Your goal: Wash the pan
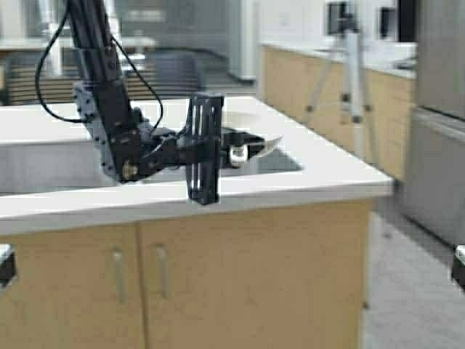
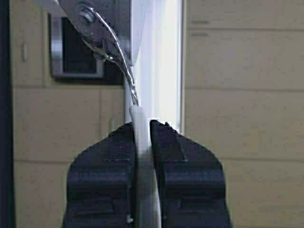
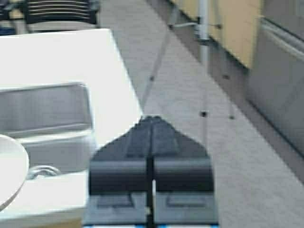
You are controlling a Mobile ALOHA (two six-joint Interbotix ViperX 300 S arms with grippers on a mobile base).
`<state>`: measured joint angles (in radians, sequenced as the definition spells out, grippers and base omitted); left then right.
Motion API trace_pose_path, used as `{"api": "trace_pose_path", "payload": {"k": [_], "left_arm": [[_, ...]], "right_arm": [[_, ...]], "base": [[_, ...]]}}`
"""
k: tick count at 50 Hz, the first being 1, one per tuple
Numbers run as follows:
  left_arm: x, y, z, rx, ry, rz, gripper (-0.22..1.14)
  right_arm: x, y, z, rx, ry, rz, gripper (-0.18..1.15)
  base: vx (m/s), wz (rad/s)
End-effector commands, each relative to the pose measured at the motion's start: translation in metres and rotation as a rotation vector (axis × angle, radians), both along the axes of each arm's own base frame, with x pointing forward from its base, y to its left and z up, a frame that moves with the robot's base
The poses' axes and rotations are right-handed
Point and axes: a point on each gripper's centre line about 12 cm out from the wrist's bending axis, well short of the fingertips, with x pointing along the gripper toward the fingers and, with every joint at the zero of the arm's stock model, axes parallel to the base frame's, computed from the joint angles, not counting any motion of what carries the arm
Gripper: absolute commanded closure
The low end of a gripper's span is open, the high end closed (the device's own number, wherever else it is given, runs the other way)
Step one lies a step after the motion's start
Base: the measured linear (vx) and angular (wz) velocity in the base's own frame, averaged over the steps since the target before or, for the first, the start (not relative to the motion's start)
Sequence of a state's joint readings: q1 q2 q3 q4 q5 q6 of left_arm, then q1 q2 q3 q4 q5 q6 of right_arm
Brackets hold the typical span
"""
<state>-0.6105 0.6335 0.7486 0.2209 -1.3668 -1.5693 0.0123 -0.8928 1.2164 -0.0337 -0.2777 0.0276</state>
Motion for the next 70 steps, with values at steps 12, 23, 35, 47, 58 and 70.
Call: {"api": "trace_pose_path", "payload": {"k": [12, 23, 35, 47, 58, 70], "left_arm": [[0.045, 0.006, 0.000, -0.016, -0.029, 0.051, 0.89], [0.069, 0.002, -0.007, 0.023, -0.024, 0.027, 0.89], [0.082, -0.007, -0.006, 0.031, 0.006, -0.062, 0.89], [0.084, -0.004, -0.006, 0.024, 0.017, -0.031, 0.89], [0.065, 0.006, -0.005, 0.014, 0.041, -0.028, 0.89], [0.014, 0.018, 0.007, -0.017, 0.058, -0.061, 0.89]], "right_arm": [[0.001, -0.001, 0.002, 0.000, -0.005, -0.002, 0.91], [0.000, -0.001, -0.001, 0.001, 0.005, -0.003, 0.91], [0.001, -0.001, 0.000, 0.034, 0.025, -0.007, 0.91], [0.005, -0.001, -0.006, 0.036, 0.051, -0.006, 0.91], [0.005, 0.000, -0.008, 0.042, 0.050, -0.006, 0.91], [0.002, 0.000, -0.015, 0.042, 0.047, -0.004, 0.91]], "base": [[0.19, 0.34], [0.21, 0.34], [0.24, 0.38], [0.23, 0.21], [0.26, 0.10], [0.24, 0.05]]}}
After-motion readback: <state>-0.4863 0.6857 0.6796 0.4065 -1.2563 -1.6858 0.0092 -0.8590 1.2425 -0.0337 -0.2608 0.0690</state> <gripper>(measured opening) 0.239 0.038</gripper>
